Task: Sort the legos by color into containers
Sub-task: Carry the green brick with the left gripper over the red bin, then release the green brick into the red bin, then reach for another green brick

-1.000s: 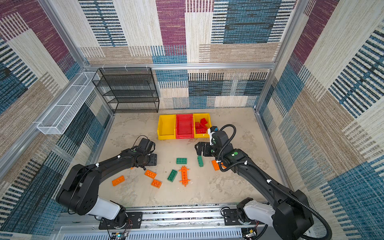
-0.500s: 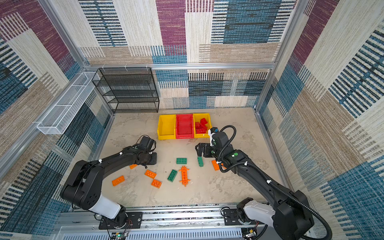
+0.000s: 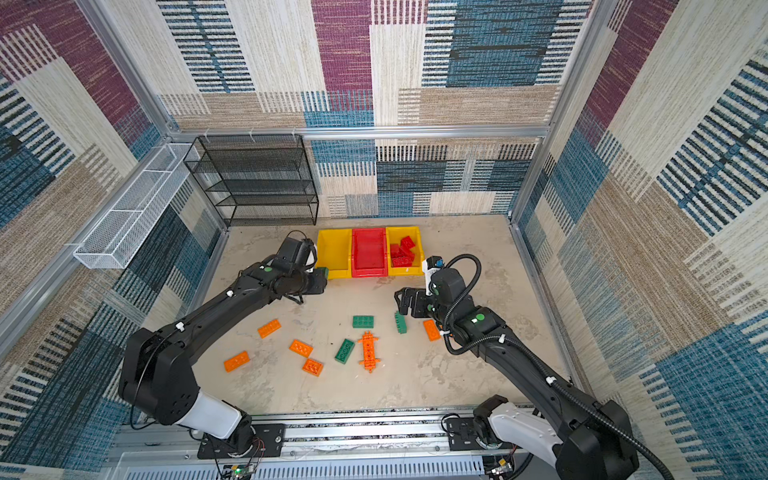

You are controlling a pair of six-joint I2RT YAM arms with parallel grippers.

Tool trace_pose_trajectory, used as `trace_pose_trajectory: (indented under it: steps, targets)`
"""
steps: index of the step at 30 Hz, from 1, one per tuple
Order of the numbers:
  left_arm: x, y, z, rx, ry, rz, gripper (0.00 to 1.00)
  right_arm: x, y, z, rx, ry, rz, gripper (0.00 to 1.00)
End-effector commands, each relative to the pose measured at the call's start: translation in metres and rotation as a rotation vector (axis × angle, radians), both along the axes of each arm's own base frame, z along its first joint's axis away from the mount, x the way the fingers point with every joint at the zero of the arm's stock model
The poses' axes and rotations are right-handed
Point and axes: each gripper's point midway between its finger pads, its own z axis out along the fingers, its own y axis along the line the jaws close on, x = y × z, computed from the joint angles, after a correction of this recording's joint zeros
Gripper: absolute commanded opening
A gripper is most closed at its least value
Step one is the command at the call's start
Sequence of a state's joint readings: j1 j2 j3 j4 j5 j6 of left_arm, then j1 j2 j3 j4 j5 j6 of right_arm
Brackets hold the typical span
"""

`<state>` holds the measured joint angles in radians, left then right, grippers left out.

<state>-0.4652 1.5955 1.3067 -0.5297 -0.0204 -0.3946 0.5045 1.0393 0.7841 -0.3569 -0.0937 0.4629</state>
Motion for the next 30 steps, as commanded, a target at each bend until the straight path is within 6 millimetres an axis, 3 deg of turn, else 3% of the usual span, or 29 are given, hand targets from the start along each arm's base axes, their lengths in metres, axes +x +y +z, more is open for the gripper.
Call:
trace_pose_trajectory:
  steps: [1,7,13,16,21,25,30]
  targets:
    - [0.018,-0.022,0.012,-0.015,-0.010,-0.023,0.30,0.004,-0.001,0.010,0.023,-0.040,-0.022,1.00]
    - [0.070,-0.075,0.009,-0.008,-0.011,-0.090,0.30,0.003,-0.002,0.001,0.009,-0.021,-0.025,1.00]
    - [0.116,-0.100,-0.009,0.041,0.009,-0.098,0.31,0.004,-0.006,-0.004,-0.010,-0.013,-0.039,1.00]
    - [0.130,-0.109,-0.019,0.053,0.019,-0.114,0.32,0.005,-0.009,-0.007,-0.029,-0.007,-0.052,0.99]
    - [0.145,-0.113,-0.035,0.070,0.023,-0.109,0.36,0.007,-0.011,-0.007,-0.044,-0.001,-0.061,1.00]
    - [0.146,-0.120,-0.042,0.057,0.024,-0.141,0.63,0.010,-0.010,-0.008,-0.047,0.002,-0.061,1.00]
    - [0.138,-0.117,-0.034,0.053,0.030,-0.156,0.69,0.013,-0.002,-0.010,-0.036,0.016,-0.035,1.00]
